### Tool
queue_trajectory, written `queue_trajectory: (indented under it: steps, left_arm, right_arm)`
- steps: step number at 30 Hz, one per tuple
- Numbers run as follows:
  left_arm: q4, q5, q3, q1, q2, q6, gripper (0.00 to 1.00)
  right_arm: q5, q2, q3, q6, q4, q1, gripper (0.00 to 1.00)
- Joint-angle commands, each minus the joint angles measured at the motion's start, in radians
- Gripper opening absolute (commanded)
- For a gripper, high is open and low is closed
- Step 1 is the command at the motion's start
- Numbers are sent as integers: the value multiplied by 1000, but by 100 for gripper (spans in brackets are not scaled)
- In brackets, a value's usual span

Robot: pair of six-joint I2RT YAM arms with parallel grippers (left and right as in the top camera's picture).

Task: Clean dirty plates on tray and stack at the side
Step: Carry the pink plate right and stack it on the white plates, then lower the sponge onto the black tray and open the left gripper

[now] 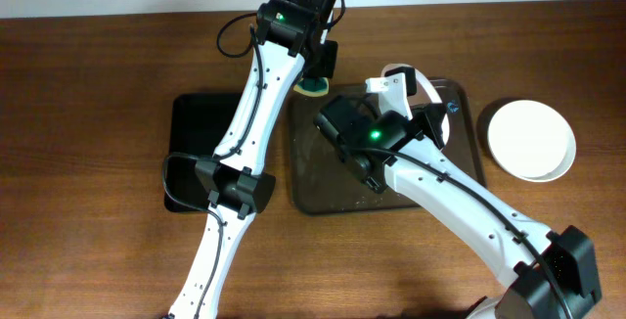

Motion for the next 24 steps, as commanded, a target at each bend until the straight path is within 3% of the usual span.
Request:
queue_trajectory:
  steps: [1, 5, 7, 11, 14, 16, 20, 24]
  left_arm:
    - [-2, -14, 18, 8, -45, 16, 0]
    - [-6, -14, 18, 8, -73, 16, 0]
    - [-17, -14, 18, 8, -124, 16, 0]
    - [-26, -14, 18, 8, -221, 16, 0]
    - [-47, -84, 18, 8, -275, 13, 0]
    - [-72, -159, 18, 9, -299, -8, 0]
    - [-80, -165, 18, 41, -332, -15, 0]
    - [-80, -166, 18, 63, -366, -15, 0]
  right_arm:
    - [31, -54, 10, 113, -56, 2, 4]
    - [-217, -175, 10, 113, -93, -23, 4]
    - [-374, -299, 10, 107, -93, -113, 4]
    - [-697, -493, 10, -34, -59, -394, 4]
    - [-939, -579, 10, -134, -39, -686, 4]
    - [-1052, -576, 9, -189, -27, -872, 4]
    - [-1296, -468, 9, -259, 51, -1226, 4]
    - [-1349, -245, 9, -274, 126, -1363, 4]
